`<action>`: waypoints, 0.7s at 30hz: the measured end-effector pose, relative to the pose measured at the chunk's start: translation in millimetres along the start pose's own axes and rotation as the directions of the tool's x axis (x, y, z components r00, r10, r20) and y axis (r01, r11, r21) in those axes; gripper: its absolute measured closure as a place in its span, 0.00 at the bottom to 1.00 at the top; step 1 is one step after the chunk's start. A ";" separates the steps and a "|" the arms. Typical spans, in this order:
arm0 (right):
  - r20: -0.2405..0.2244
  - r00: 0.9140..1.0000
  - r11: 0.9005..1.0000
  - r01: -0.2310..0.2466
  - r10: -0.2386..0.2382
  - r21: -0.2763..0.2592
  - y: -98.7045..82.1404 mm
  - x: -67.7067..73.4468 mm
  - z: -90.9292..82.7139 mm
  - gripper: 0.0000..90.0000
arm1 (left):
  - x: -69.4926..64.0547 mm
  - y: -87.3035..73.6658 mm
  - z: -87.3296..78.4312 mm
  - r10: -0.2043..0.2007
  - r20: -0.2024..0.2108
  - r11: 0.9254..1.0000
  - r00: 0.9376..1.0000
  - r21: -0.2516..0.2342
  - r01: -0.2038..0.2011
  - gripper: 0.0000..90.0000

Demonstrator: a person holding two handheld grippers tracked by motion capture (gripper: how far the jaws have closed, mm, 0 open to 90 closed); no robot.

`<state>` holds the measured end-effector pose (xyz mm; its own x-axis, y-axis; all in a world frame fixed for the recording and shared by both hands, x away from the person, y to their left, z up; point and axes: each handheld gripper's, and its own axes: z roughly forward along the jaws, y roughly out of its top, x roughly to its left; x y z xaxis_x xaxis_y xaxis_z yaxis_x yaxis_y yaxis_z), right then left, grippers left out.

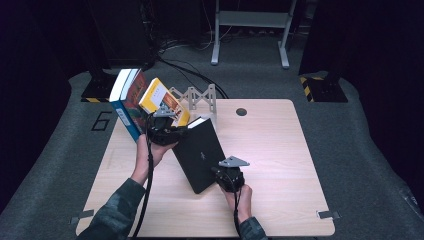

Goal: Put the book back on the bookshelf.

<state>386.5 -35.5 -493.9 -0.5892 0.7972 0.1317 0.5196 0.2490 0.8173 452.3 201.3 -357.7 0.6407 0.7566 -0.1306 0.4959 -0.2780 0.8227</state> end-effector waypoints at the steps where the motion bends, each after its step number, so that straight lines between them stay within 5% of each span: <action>1: 0.006 1.000 1.000 -0.005 0.005 0.000 0.5 0.6 0.6 1.00 | 0.2 -0.2 -0.2 -0.003 0.000 1.000 1.000 -0.002 0.003 0.89; 21: 0.000 1.000 0.999 -0.028 0.028 -0.020 -1.2 0.9 6.4 1.00 | -7.2 5.1 -0.8 0.007 0.004 1.000 1.000 -0.012 -0.007 0.90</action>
<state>389.3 -31.5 -498.3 -0.5740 0.8041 0.1546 0.5239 0.2155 0.8241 449.8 194.9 -352.1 0.6465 0.7524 -0.1266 0.4840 -0.2762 0.8303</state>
